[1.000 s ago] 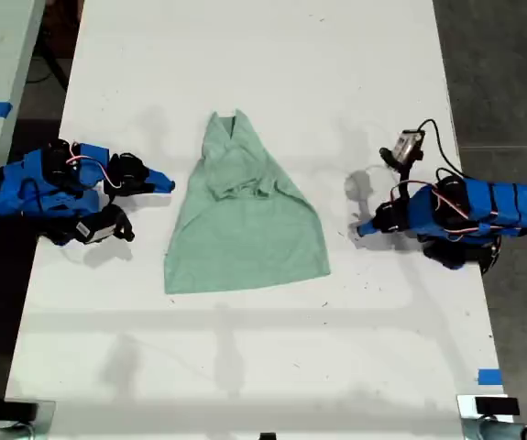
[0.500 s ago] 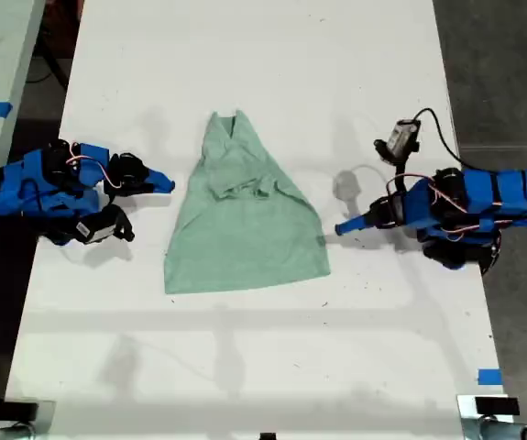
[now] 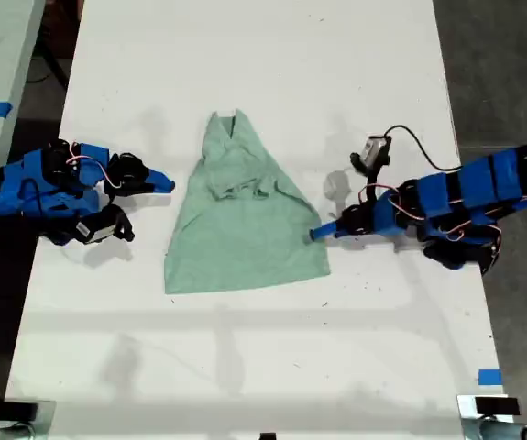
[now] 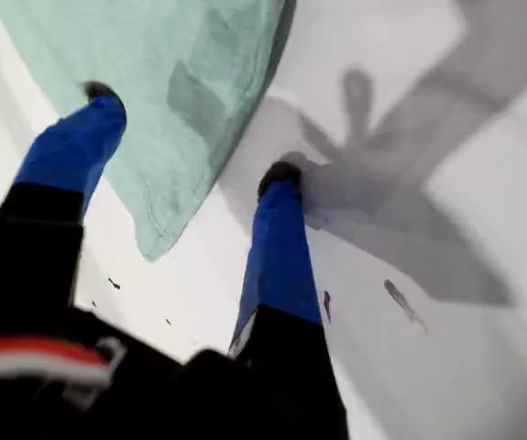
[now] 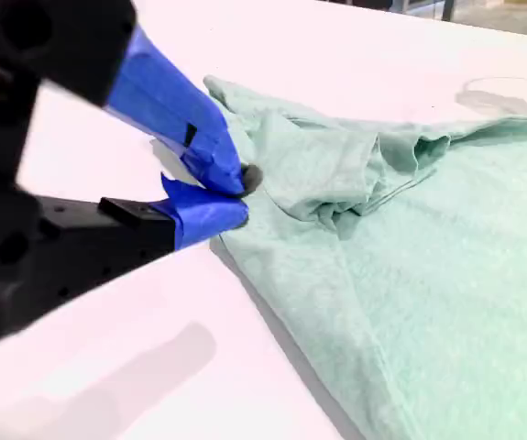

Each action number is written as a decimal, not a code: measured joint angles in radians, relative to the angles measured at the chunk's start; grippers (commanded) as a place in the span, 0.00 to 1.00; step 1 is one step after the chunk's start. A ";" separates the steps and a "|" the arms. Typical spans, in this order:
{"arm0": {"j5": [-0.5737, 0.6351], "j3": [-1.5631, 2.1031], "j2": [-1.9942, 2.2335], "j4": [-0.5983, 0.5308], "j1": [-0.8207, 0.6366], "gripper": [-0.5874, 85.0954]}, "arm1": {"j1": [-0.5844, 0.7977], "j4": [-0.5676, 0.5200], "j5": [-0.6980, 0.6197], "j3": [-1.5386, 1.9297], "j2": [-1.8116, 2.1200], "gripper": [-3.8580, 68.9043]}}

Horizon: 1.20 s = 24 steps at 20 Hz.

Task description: Fold t shirt

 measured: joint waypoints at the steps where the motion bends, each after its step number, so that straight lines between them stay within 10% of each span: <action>1: 0.000 0.000 0.000 0.000 0.000 0.00 | -0.009 -0.020 0.000 -0.060 -0.087 0.37; 3: 0.000 0.000 0.000 0.000 0.000 0.00 | -0.026 -0.035 0.000 -0.206 -0.298 0.07; 15: 0.000 0.000 0.000 0.000 0.000 0.00 | -0.014 0.669 -0.126 -0.838 -0.466 0.05; 24: 0.000 0.000 0.000 0.000 0.000 0.00 | -0.077 0.755 -0.298 -1.411 -0.723 0.05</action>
